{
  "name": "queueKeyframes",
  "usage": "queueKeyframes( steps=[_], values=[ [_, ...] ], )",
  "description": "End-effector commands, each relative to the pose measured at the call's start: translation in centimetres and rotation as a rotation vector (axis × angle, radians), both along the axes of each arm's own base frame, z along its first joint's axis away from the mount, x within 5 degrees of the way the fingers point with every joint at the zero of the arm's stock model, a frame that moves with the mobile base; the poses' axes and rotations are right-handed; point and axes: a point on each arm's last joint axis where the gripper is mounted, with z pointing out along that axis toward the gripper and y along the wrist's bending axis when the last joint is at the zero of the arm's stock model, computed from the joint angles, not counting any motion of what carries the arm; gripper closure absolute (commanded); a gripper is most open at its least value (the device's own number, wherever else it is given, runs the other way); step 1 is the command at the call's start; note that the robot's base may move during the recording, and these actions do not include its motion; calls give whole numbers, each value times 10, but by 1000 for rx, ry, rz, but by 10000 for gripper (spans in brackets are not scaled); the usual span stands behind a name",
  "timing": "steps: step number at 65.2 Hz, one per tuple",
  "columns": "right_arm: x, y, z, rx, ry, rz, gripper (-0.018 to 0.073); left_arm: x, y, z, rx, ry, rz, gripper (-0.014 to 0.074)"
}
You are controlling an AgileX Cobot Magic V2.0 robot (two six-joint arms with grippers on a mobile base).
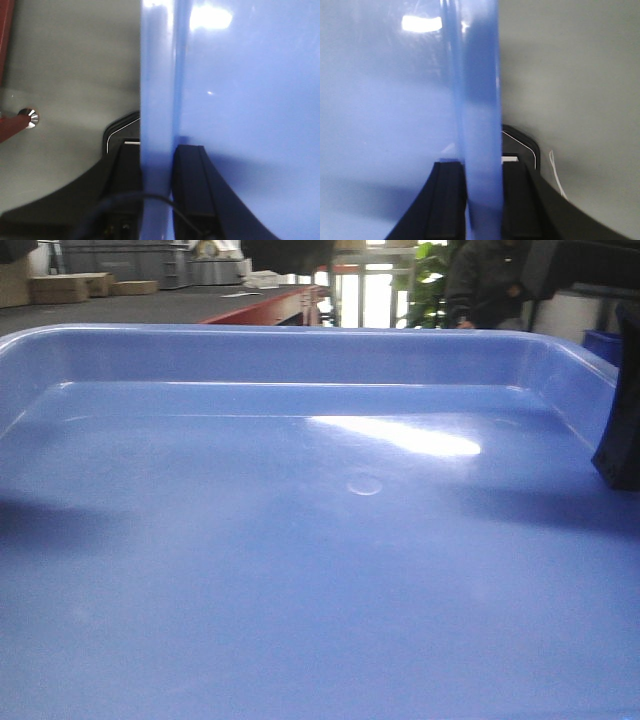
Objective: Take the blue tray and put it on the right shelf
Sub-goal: 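Hold the tray raised with both grippers while the base turns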
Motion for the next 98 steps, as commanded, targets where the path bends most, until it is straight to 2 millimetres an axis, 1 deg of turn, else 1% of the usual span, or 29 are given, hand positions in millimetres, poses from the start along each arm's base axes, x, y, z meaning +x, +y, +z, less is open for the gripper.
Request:
queueKeyframes(
  steps=[1,98],
  values=[
    [2,-4,13,-9,-79,3,417,-2,3,12,-12,-35,-6,574],
    [2,-4,13,-9,-78,3,417,-2,3,12,-12,-35,-6,574]
  ],
)
